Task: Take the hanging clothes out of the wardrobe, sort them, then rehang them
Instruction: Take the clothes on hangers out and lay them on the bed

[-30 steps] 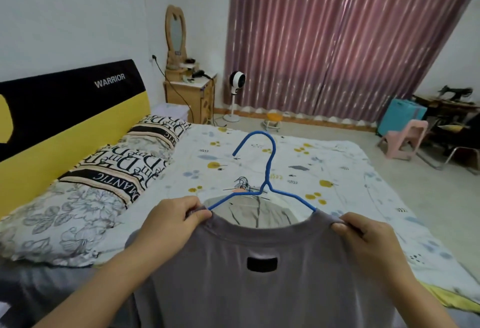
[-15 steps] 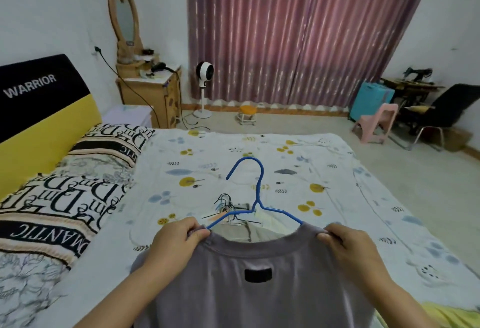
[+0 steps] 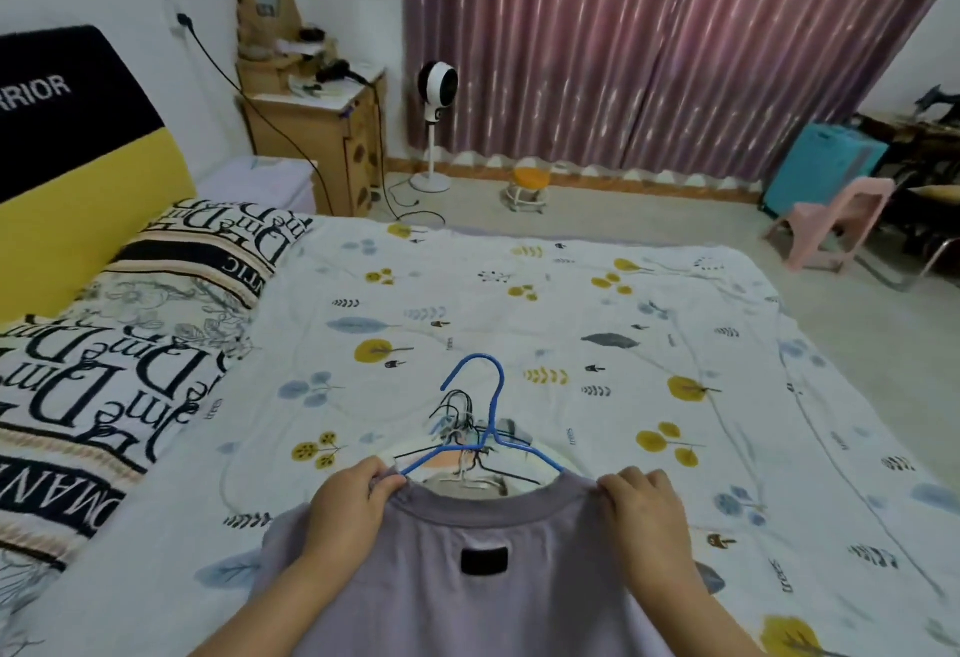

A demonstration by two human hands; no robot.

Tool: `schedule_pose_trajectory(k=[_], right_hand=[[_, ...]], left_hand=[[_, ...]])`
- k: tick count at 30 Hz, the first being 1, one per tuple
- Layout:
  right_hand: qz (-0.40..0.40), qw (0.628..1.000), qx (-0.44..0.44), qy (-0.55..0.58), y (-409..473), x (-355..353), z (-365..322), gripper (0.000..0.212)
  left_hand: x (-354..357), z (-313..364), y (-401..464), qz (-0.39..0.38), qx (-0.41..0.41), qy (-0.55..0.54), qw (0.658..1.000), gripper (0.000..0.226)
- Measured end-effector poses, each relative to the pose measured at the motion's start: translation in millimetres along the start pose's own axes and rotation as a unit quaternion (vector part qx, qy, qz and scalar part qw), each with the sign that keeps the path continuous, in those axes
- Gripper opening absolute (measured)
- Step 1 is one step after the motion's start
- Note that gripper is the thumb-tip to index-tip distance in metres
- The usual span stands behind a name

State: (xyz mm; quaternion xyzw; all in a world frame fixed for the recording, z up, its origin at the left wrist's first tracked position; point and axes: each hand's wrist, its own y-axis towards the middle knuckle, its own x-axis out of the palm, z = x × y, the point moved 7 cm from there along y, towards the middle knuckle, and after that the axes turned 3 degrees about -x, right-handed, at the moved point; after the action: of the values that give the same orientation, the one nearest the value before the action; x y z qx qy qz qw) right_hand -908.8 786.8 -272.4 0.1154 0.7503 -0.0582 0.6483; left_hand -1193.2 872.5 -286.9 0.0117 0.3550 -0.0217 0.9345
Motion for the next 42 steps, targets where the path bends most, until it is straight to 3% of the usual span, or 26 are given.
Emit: schedule_pose_trajectory(k=[5, 8, 12, 14, 17, 20, 23, 25, 26, 28, 31, 36, 42], right_hand=[[-0.086, 0.995, 0.034, 0.033, 55.0, 90.3, 22.4, 0.015], [-0.142, 0.99, 0.025, -0.004, 68.1, 134.8, 22.0, 0.019], [-0.144, 0.989, 0.026, 0.03, 72.8, 187.0, 29.2, 0.014], [-0.157, 0.985, 0.053, 0.051, 73.1, 198.8, 32.5, 0.017], [-0.164, 0.982, 0.063, 0.073, 71.9, 212.9, 31.5, 0.023], [-0.163, 0.981, 0.051, 0.095, 59.2, 227.8, 23.8, 0.034], [-0.324, 0.943, 0.02, 0.068, 35.7, 259.6, 16.2, 0.053], [-0.361, 0.932, 0.013, 0.014, 27.5, 254.2, 11.6, 0.073], [-0.338, 0.941, 0.014, 0.001, 31.7, 249.7, 12.0, 0.071], [-0.345, 0.939, 0.016, 0.006, 31.9, 243.1, 12.0, 0.064], [-0.369, 0.929, 0.009, -0.027, 38.5, 225.1, -0.3, 0.055], [-0.403, 0.915, -0.013, -0.02, 51.6, 169.2, -39.6, 0.022], [-0.286, 0.953, -0.101, 0.019, 45.5, 94.8, -111.3, 0.029]], left_hand=[[56.0, -44.5, 44.6, -0.023, -0.04, 0.03, 0.998, 0.036], [79.2, -67.7, 54.9, -0.013, -0.011, 0.157, 0.987, 0.015], [108.5, -94.9, 32.4, -0.006, 0.045, 0.267, 0.963, 0.046], [125.9, -107.8, 15.3, -0.037, 0.067, 0.304, 0.95, 0.056], [151.1, -138.7, 0.4, -0.155, 0.031, 0.333, 0.93, 0.063], [169.8, -171.0, -7.9, -0.203, -0.008, 0.347, 0.916, 0.054], [177.4, -186.1, -10.8, -0.235, -0.053, 0.396, 0.886, 0.061], [174.5, -178.0, -4.4, -0.249, -0.096, 0.386, 0.883, 0.069], [170.2, -175.3, -1.8, -0.246, -0.109, 0.374, 0.887, 0.076], [163.0, -164.0, 5.5, -0.229, -0.098, 0.378, 0.892, 0.068], [155.9, -149.2, 7.6, -0.273, -0.113, 0.368, 0.882, 0.054], [117.2, -114.8, -11.1, -0.276, -0.105, 0.323, 0.899, 0.038], [20.6, -62.9, -32.8, -0.195, -0.112, 0.256, 0.94, 0.035]])
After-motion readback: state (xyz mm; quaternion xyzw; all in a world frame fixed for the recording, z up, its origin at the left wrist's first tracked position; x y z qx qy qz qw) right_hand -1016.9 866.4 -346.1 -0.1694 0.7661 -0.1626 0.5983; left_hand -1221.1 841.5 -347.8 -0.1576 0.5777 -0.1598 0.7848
